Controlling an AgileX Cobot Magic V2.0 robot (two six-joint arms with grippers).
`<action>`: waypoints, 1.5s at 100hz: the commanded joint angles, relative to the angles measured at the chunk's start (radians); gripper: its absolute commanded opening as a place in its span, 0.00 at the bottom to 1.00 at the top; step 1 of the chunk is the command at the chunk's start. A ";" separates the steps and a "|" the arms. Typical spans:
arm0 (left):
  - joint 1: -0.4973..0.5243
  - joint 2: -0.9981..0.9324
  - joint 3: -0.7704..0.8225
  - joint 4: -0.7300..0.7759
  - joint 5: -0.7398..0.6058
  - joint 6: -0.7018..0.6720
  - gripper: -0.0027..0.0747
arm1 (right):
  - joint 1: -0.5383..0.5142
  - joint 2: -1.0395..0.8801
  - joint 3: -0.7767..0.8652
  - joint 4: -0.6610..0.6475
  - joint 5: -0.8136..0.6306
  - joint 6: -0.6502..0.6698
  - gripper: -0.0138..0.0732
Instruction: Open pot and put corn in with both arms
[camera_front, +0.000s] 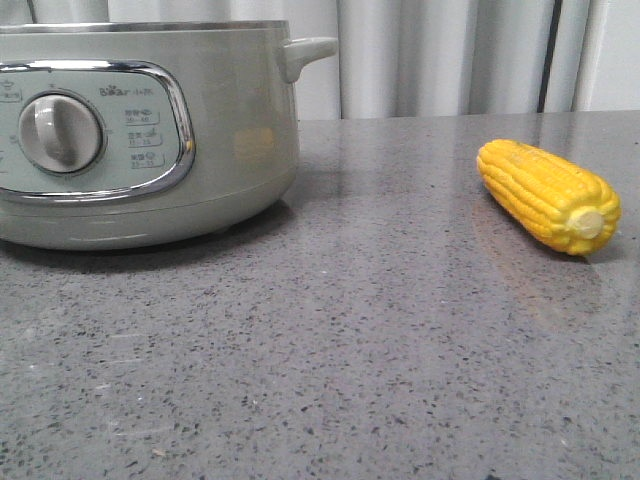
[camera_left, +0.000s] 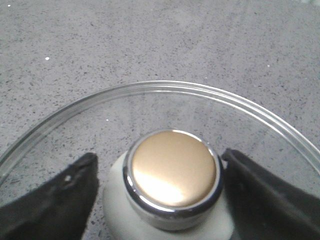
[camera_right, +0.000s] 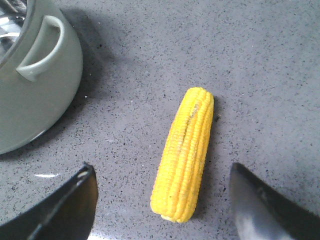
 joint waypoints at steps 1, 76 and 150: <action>-0.004 -0.060 -0.030 0.001 -0.064 -0.001 0.76 | -0.003 -0.022 -0.034 0.016 -0.064 -0.016 0.71; -0.004 -0.769 -0.030 0.001 0.178 -0.001 0.75 | -0.003 0.418 -0.034 0.025 -0.058 -0.016 0.66; -0.017 -0.812 -0.030 0.001 0.183 -0.001 0.75 | 0.420 0.499 -0.723 0.141 -0.222 -0.093 0.14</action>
